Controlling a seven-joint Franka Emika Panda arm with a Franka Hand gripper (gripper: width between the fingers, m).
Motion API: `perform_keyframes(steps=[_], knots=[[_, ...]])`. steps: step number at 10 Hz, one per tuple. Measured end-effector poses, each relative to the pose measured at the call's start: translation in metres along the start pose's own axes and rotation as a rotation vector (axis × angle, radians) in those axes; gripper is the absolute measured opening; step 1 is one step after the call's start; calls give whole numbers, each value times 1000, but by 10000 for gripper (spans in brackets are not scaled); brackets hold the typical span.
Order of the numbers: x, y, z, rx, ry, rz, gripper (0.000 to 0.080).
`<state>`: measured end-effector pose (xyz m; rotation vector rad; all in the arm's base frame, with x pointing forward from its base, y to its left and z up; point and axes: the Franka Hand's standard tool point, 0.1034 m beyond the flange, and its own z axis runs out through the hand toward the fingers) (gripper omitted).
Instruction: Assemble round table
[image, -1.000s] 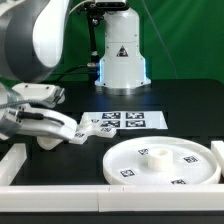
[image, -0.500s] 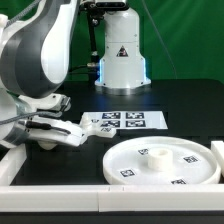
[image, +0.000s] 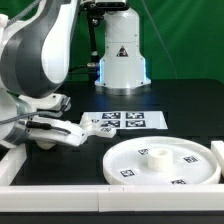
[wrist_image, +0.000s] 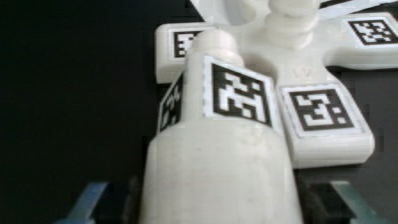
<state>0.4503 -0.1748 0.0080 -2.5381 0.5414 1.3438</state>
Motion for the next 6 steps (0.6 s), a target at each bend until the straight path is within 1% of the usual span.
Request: perform_keyframes(steps=[1, 3, 4, 5, 6], knots=[[-4, -2, -3, -2, -13, -4, 406], [-26, -18, -27, -6, -11, -27, 406], [-40, -35, -42, -17, 24, -54, 406], [-59, -55, -50, -27, 41, -80, 406], [-66, -65, -54, -36, 71, -92, 406]])
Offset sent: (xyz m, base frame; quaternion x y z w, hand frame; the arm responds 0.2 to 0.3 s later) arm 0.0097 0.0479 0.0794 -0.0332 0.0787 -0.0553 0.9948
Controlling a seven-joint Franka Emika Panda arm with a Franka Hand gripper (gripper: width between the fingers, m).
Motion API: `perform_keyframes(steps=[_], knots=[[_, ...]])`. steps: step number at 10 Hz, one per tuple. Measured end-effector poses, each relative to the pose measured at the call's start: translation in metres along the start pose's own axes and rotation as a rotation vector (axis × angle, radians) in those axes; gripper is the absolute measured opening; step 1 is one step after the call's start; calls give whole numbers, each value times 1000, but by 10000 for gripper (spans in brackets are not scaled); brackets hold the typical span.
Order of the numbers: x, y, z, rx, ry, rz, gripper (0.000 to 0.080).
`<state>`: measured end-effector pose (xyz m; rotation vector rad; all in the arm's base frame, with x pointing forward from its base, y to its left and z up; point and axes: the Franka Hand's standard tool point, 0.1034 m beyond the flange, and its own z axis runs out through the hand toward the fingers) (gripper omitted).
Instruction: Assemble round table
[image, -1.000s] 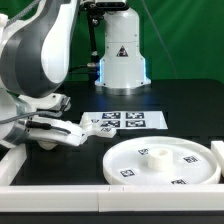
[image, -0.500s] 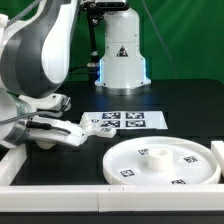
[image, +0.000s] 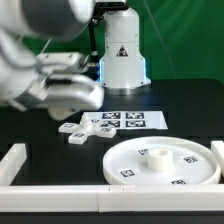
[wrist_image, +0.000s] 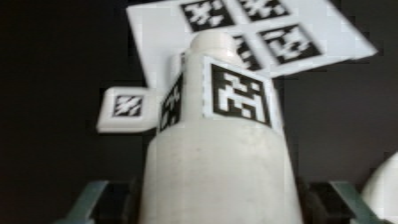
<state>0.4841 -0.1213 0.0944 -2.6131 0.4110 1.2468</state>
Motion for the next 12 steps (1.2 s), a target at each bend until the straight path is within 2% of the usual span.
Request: perform_keyframes(steps=[1, 2, 3, 5, 6, 7, 8, 9, 10, 11, 12], knots=[[10, 2, -5, -4, 109, -14, 406], [18, 16, 1, 9, 202, 5, 407], [18, 20, 3, 10, 256, 12, 407], [24, 14, -5, -9, 403, 3, 407], [12, -15, -17, -9, 474, 37, 407], [-5, -57, -37, -21, 556, -12, 407], [-8, -80, -48, -45, 643, -55, 407], [-9, -93, -55, -43, 726, -69, 407], [-7, -85, -53, -15, 793, -45, 407], [-5, -84, -52, -15, 832, -45, 407], [-1, -87, -58, -20, 926, -52, 407]])
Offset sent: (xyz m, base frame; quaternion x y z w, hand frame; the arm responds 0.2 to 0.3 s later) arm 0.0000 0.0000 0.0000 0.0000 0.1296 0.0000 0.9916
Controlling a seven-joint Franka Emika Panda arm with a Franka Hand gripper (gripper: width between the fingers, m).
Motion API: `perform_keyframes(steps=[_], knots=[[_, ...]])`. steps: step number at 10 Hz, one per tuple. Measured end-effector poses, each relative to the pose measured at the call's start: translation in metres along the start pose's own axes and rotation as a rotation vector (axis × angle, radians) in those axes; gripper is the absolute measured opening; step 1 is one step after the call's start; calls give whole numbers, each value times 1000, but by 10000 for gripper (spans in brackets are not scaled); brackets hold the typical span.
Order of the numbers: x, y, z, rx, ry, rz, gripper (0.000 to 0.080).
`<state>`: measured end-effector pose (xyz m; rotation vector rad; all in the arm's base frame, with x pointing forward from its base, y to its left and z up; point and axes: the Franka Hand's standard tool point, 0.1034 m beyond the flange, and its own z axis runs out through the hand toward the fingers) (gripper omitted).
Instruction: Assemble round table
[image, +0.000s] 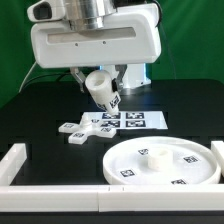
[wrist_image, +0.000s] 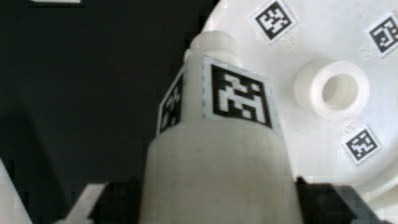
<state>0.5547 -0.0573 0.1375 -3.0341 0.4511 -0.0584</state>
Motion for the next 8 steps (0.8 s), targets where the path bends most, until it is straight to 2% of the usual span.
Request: perform_keyframes(steps=[1, 2, 3, 5, 6, 8], knots=[[2, -6, 0, -12, 83, -16, 407], [6, -21, -2, -21, 164, -54, 407], [11, -38, -3, -20, 284, -86, 407], [-1, -78, 6, -3, 441, -129, 407], [-7, -85, 13, -6, 537, -160, 407], [-6, -77, 19, -17, 605, -157, 407]])
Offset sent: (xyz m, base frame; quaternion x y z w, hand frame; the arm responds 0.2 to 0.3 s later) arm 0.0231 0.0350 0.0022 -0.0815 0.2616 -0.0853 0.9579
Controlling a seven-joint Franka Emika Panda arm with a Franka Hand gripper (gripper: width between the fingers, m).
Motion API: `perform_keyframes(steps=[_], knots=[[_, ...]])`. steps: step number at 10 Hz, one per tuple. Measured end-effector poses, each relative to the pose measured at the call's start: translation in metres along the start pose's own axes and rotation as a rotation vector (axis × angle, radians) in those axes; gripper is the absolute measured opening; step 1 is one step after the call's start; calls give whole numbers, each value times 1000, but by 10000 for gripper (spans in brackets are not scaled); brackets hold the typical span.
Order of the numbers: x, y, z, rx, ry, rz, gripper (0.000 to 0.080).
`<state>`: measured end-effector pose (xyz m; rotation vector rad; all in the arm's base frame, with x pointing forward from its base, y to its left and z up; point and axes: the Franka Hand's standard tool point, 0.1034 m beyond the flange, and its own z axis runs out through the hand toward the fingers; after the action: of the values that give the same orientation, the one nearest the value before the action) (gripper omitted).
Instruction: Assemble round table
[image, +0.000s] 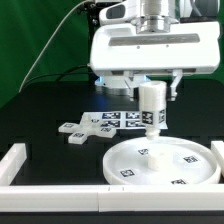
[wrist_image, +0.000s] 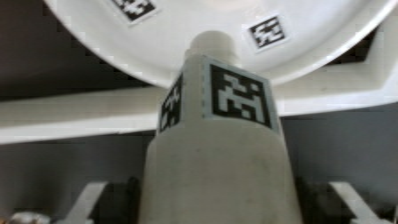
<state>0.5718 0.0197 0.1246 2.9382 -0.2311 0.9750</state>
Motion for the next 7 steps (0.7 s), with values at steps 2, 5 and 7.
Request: perform_keyframes(steps=[2, 5, 7], knots=[[-18, -12, 5, -7, -54, -74, 407], [-32, -21, 9, -15, -72, -140, 407], [-31, -20, 10, -16, -74, -138, 407]])
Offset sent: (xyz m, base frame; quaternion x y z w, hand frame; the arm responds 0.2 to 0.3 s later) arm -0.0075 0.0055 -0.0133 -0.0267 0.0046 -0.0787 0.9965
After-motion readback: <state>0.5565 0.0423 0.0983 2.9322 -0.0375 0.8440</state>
